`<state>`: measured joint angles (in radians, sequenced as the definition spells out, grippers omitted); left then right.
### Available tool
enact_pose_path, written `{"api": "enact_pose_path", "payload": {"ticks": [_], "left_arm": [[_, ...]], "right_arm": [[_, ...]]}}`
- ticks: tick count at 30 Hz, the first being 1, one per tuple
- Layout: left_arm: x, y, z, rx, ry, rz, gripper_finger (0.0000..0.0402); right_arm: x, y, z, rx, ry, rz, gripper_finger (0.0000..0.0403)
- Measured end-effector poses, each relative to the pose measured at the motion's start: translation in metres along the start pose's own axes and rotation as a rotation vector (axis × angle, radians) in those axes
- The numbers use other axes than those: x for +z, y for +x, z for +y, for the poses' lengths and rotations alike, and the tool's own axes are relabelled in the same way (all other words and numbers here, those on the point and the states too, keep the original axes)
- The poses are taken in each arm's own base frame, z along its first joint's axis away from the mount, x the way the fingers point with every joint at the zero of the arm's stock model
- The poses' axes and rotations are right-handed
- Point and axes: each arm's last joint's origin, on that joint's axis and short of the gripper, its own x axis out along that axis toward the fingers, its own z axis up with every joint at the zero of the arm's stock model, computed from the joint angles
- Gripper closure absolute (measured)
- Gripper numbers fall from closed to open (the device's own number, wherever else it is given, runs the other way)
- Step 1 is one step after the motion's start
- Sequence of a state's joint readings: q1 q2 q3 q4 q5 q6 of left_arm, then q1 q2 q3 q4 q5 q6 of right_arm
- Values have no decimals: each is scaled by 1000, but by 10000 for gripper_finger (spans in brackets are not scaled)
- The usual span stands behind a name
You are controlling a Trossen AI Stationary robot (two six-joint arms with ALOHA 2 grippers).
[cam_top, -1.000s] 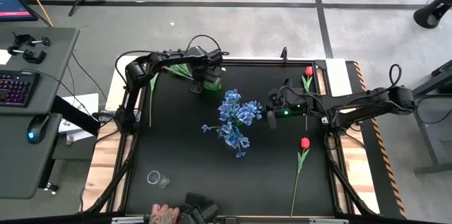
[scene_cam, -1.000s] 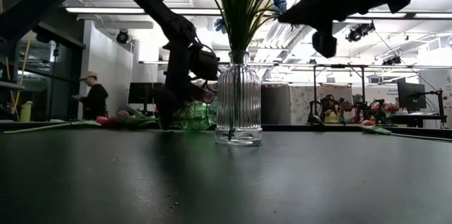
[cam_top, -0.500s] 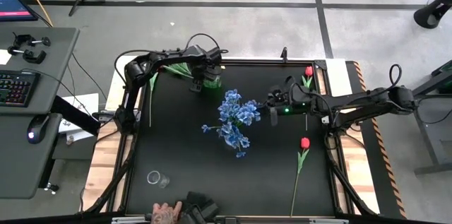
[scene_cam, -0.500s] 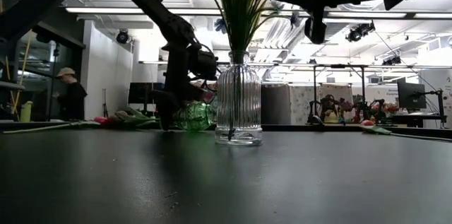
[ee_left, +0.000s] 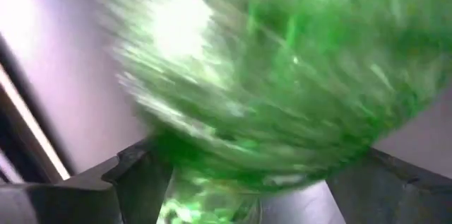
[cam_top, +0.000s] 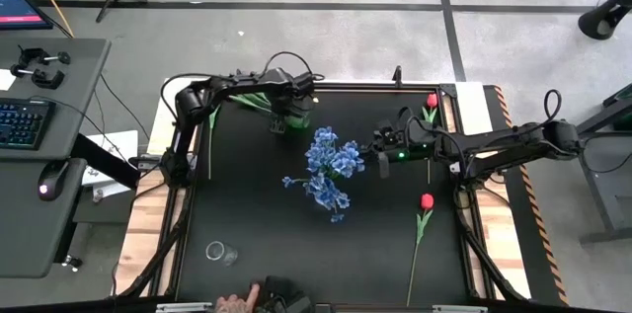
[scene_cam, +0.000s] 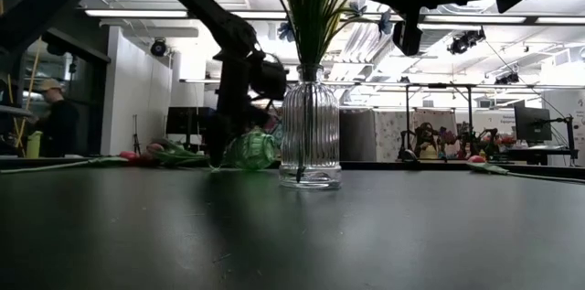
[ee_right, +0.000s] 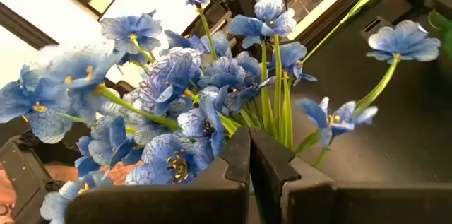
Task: Sort flowers into vase by color
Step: Adjust the green vase on the table
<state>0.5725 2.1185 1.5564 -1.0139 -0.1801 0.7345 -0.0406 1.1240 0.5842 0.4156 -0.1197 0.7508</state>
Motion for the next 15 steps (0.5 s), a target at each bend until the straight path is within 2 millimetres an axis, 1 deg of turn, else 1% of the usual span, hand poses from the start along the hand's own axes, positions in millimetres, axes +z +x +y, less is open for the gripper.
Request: {"api": "enact_pose_path", "payload": {"ticks": [3,7,11,15], "left_arm": [[5,-9,-1,-7,-9,-27,80],[7,-15,0,1,-7,-32,79],[7,-26,1,-10,-2,-13,79],[4,-40,8,-18,-44,-13,79]], "right_arm": [[0,0,0,3,-14,4,403],[0,0,0,3,-18,4,403],[0,0,0,3,-18,3,403],[0,0,0,3,-18,4,403]]}}
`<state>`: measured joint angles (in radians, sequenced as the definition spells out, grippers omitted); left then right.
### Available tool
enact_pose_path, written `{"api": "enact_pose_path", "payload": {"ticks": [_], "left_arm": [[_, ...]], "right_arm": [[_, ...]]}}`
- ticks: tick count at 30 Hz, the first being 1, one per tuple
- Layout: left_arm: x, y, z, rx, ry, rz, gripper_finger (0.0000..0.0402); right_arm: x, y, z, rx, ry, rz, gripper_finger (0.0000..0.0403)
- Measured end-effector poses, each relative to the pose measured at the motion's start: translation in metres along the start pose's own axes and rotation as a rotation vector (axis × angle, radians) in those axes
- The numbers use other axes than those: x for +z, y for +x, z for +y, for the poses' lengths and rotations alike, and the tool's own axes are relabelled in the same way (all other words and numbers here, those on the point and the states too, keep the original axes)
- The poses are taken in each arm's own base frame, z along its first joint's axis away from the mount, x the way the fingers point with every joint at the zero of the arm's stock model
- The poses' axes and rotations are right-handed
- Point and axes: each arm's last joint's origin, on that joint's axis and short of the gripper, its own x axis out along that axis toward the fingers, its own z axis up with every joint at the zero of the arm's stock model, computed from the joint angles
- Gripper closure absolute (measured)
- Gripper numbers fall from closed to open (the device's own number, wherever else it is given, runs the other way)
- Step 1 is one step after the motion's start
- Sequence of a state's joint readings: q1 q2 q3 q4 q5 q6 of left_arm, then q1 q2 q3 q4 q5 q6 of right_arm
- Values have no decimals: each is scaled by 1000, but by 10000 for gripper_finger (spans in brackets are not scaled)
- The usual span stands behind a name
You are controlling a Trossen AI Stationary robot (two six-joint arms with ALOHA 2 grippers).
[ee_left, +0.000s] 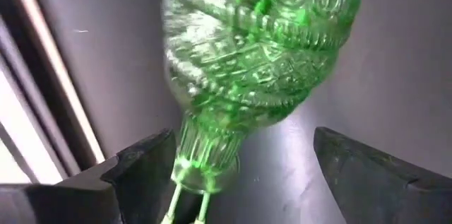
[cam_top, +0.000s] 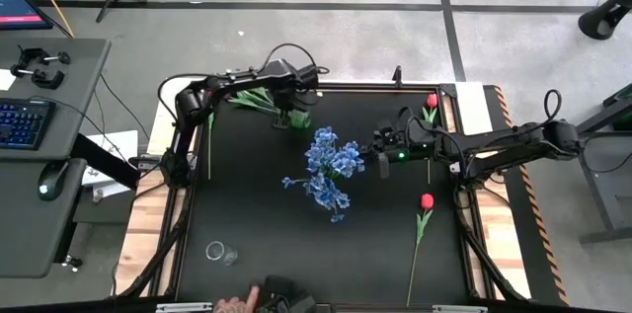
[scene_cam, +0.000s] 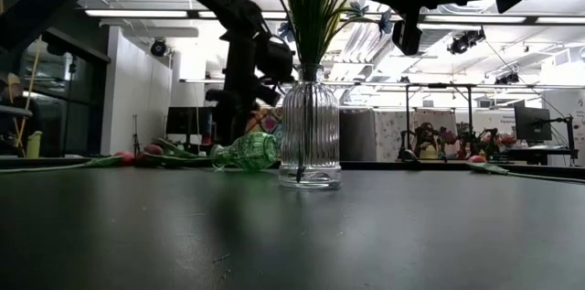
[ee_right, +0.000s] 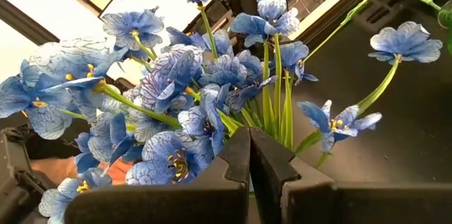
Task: Sort flowers into vase by color
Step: Adjust the green vase on the table
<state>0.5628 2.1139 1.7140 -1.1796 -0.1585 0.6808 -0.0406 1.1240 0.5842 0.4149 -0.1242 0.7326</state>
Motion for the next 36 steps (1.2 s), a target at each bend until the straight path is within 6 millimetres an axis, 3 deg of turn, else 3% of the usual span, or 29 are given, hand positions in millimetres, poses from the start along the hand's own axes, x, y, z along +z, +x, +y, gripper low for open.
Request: {"api": "enact_pose_path", "payload": {"ticks": [5,9,14,20,24,29,36], "left_arm": [[-8,-16,9,-59,-81,-50,82],[-26,-32,18,-78,-169,-105,82],[-69,-42,35,-164,-371,-222,83],[-129,-27,39,-102,-538,-278,83],[-134,-12,30,0,-359,-258,83],[-118,-1,16,120,-3,-127,83],[-94,16,6,145,278,-49,83]], "right_arm": [[0,0,0,0,0,0,403],[0,0,0,-1,-1,2,403],[0,0,0,-5,-26,5,403],[-1,0,0,-5,-52,5,403],[-1,0,0,-5,-59,5,403],[0,0,-1,-13,-59,-1,403],[-1,0,-1,-20,-84,6,403]]}}
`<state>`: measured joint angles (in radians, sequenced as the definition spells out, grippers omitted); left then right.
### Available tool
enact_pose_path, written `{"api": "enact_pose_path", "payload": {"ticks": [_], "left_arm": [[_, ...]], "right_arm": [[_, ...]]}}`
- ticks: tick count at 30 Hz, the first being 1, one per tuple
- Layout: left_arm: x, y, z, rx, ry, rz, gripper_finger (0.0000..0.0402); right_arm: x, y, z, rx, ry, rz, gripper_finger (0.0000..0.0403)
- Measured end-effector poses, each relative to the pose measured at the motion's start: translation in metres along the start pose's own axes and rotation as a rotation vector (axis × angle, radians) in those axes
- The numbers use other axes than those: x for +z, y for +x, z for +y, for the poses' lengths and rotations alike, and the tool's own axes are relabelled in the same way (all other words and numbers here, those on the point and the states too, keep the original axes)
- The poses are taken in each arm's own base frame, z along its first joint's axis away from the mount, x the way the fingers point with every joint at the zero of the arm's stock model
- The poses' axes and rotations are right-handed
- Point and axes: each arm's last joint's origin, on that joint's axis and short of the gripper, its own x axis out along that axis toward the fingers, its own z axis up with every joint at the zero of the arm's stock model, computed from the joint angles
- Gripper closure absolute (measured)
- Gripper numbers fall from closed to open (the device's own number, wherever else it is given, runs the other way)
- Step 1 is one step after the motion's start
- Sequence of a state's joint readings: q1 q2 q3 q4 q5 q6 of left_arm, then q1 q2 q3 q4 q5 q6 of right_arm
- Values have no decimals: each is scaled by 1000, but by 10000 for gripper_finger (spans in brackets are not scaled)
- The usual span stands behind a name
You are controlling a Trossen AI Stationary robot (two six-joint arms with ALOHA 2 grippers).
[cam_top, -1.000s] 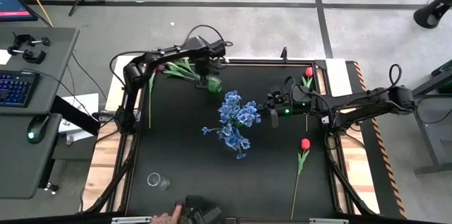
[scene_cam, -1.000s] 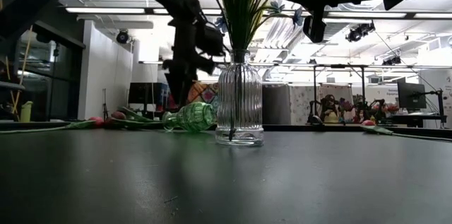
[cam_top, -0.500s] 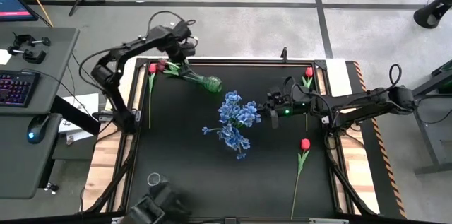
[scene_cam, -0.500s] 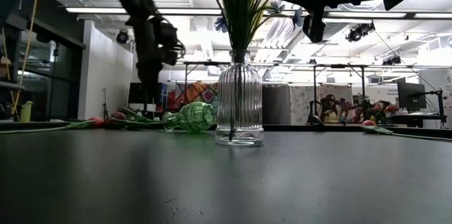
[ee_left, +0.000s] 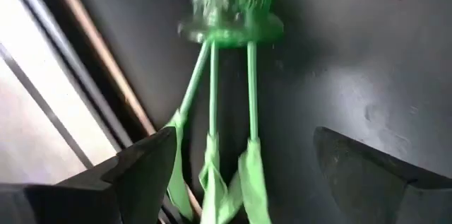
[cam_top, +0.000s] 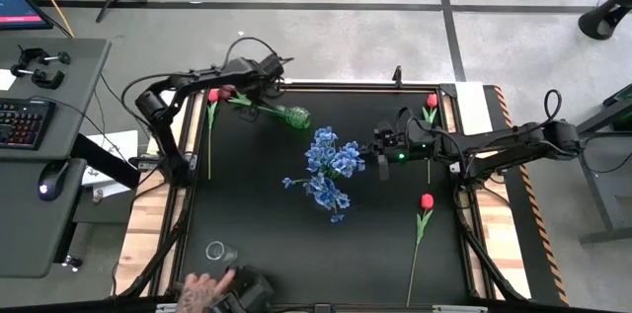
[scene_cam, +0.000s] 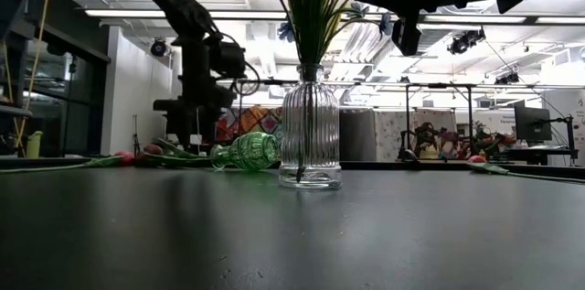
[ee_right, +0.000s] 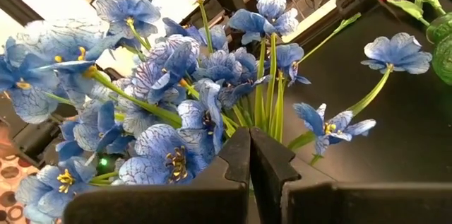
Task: Sort flowers into vase by color
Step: Adjust the green vase on the table
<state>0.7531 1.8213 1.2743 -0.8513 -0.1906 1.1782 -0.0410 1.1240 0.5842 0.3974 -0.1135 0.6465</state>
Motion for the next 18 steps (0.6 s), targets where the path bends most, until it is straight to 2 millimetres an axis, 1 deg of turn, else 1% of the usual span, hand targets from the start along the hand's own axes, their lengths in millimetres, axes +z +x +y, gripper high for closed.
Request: {"api": "enact_pose_path", "payload": {"ticks": [3,7,10,18], "left_arm": [[6,10,1,-1,39,6,83],[10,24,2,-9,68,57,83],[11,29,3,1,56,84,83],[12,43,7,7,44,85,83]], "right_arm": [[-1,0,-1,-10,1,13,403],[-2,0,-2,-17,5,23,403],[-3,0,-2,-19,4,26,403],[-3,0,-2,-19,18,27,403]]}}
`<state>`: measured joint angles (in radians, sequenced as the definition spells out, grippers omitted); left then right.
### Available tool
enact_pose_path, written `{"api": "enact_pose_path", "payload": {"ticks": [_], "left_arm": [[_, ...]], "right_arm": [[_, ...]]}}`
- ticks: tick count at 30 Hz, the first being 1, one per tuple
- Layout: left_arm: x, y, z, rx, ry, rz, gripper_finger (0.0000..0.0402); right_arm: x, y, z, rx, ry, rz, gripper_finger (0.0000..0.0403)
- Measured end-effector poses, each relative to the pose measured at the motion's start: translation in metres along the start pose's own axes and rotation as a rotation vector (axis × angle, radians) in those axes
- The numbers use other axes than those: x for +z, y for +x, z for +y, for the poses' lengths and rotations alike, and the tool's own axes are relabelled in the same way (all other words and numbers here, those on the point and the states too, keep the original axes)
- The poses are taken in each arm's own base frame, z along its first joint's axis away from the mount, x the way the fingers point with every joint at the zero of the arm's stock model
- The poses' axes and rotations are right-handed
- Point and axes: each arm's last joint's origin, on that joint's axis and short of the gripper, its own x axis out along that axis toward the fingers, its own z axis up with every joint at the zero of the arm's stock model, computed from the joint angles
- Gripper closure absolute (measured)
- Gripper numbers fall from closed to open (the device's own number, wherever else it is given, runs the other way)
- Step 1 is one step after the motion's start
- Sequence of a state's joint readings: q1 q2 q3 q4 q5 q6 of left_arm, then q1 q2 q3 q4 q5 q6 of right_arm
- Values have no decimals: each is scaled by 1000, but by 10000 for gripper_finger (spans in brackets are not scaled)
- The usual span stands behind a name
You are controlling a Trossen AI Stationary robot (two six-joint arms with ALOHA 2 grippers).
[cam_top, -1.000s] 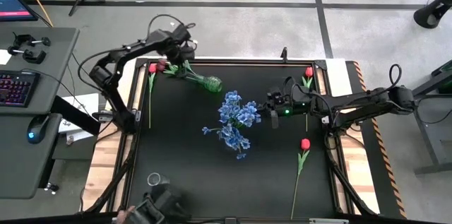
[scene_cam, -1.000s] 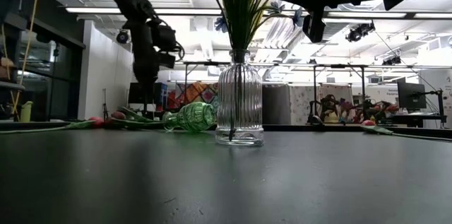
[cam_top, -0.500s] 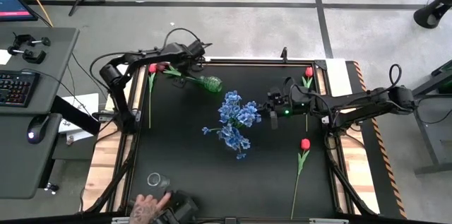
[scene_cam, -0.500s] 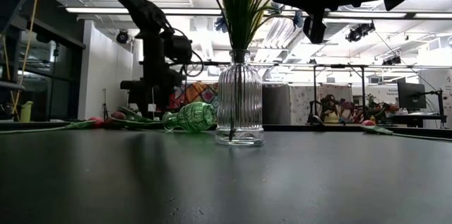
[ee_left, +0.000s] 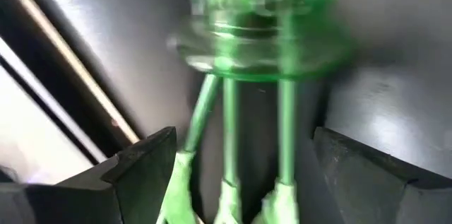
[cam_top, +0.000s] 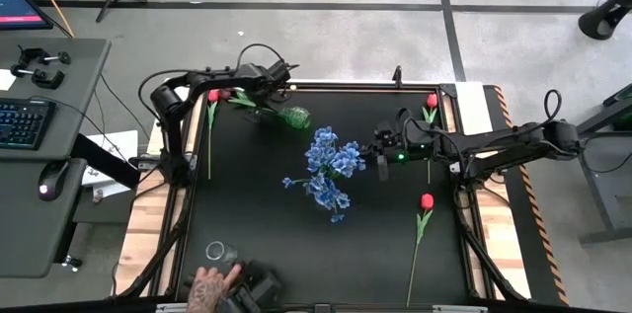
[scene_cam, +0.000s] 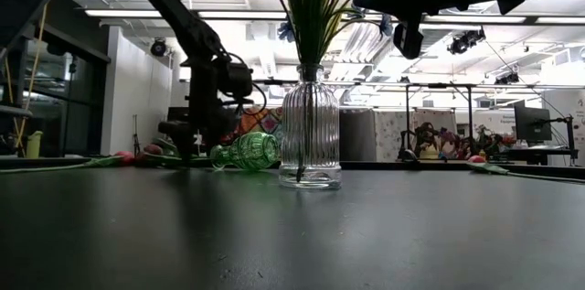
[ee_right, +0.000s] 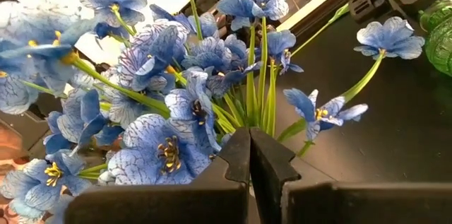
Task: Sort flowers into vase by color
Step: Adjust the green vase on the table
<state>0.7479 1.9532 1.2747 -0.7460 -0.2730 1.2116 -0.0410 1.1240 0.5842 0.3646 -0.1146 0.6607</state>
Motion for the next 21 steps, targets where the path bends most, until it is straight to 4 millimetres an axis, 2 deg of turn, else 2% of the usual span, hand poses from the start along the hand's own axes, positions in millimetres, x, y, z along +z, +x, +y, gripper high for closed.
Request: {"api": "enact_pose_path", "payload": {"ticks": [7,11,14,16,21], "left_arm": [[0,6,2,-1,2,3,84],[1,8,2,-7,13,3,104],[1,8,1,-10,13,2,146],[1,9,1,-12,6,4,186],[1,10,0,-18,-32,3,299]], "right_arm": [[1,0,1,13,61,-11,403],[8,0,7,83,83,-71,403],[21,0,17,121,57,-121,403],[37,0,24,120,19,-149,403],[97,-3,40,-9,-128,-165,403]]}}
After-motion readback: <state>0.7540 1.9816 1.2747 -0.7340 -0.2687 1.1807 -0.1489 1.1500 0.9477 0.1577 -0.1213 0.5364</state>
